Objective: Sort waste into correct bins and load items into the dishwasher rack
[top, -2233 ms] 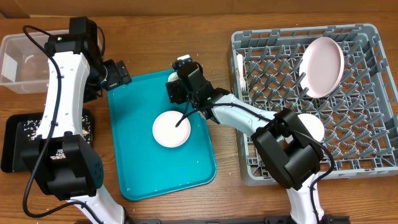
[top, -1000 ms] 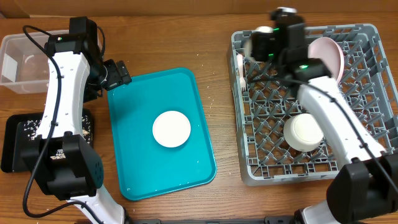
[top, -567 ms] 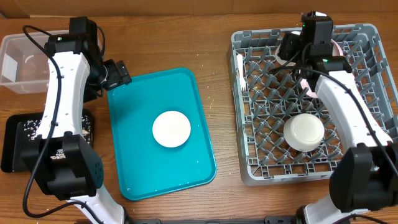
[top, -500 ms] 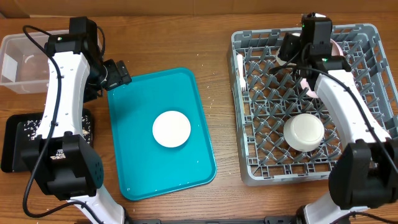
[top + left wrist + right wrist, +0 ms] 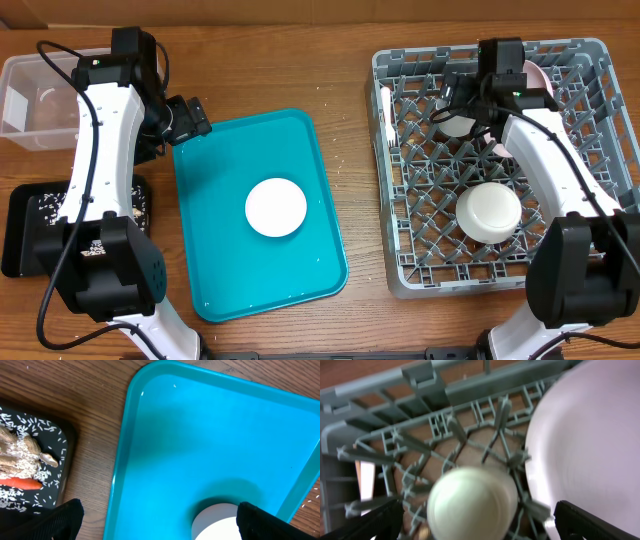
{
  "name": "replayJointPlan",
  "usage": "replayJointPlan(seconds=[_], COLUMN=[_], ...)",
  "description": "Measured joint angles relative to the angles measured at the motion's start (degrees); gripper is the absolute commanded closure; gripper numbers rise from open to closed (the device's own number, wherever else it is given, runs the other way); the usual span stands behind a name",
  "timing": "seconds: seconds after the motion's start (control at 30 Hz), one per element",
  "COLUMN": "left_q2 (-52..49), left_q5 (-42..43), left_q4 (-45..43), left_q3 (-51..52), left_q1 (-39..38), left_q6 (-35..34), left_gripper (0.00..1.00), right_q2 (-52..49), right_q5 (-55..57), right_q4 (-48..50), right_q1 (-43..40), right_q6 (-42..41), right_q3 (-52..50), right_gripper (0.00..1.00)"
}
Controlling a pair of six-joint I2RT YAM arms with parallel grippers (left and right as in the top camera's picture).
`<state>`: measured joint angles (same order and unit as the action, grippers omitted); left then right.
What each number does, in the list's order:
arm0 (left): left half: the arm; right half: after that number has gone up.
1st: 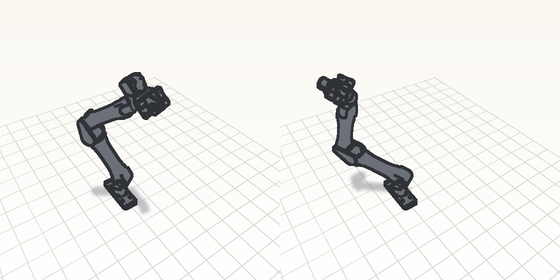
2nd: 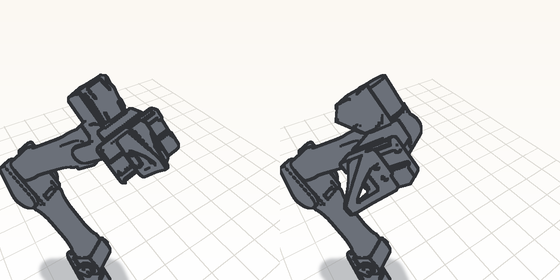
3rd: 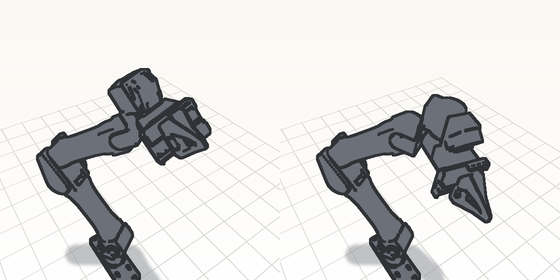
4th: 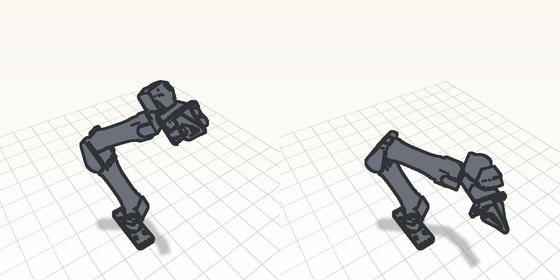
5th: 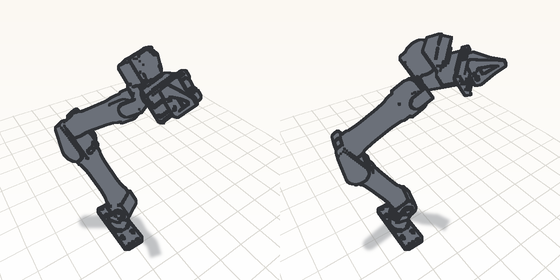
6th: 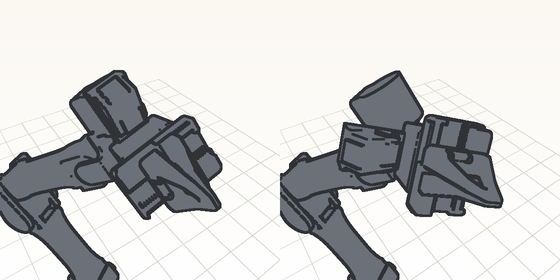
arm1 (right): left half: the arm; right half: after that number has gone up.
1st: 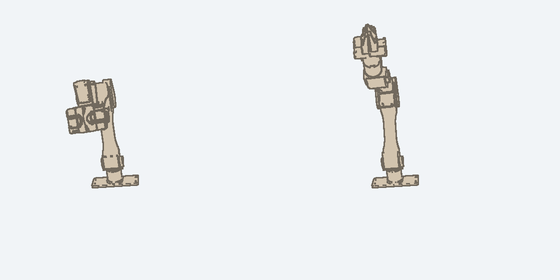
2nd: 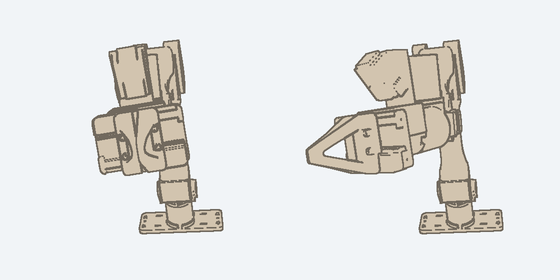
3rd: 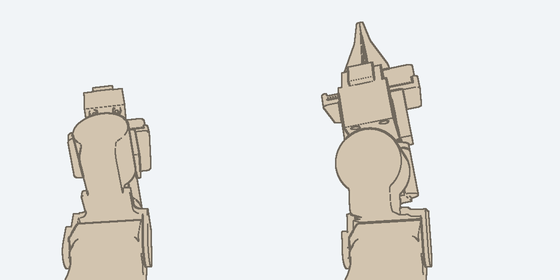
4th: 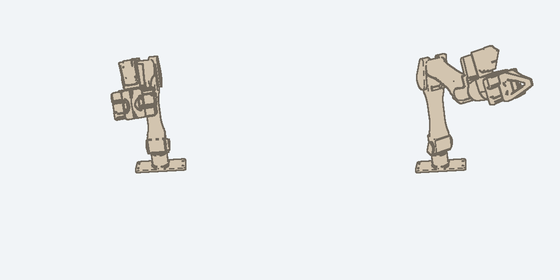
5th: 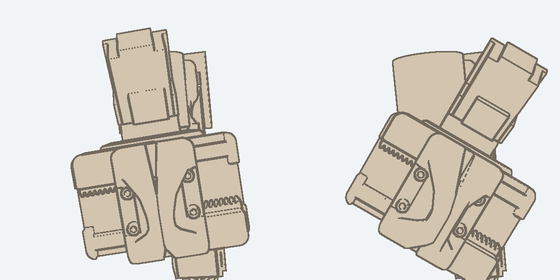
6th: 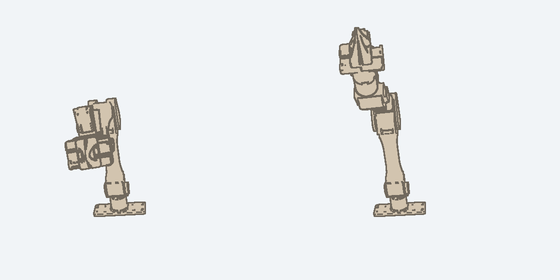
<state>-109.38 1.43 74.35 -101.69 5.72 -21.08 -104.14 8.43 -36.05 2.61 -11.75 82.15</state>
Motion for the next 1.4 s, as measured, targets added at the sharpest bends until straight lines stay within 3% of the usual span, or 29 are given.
replayJointPlan(seconds=[0.1,0.3,0.43,0.63,0.9,1.1,1.4], left_q2=[0.00,0.00,0.00,0.00,0.00,0.00,0.00], left_q5=[-0.02,0.00,0.00,-0.02,0.00,0.00,0.00], left_q4=[0.00,0.02,0.00,-0.02,-0.02,0.00,0.00], left_q3=[0.00,0.00,0.00,0.00,0.00,0.00,0.00], left_q1=[0.00,0.00,0.00,0.00,0.00,0.00,0.00], left_q6=[0.00,0.00,0.00,0.00,0.00,0.00,0.00], left_gripper=[0.00,0.00,0.00,0.00,0.00,0.00,0.00], right_q2=[1.79,10.80,15.32,12.94,5.14,-2.86,-13.64], right_q5=[-4.61,-26.08,-33.66,-31.23,-28.81,-27.91,-20.44], right_q4=[-3.91,-5.33,-6.32,-12.24,-11.56,-10.01,-9.03], right_q1=[0.00,0.48,5.25,21.77,41.00,47.82,52.63], right_q6=[-0.04,-0.20,-0.15,0.68,1.25,1.31,1.90], right_q3=[1.53,5.81,7.30,7.41,7.32,7.32,7.19], right_gripper=[0.00,0.00,0.00,0.00,0.03,0.04,0.14])
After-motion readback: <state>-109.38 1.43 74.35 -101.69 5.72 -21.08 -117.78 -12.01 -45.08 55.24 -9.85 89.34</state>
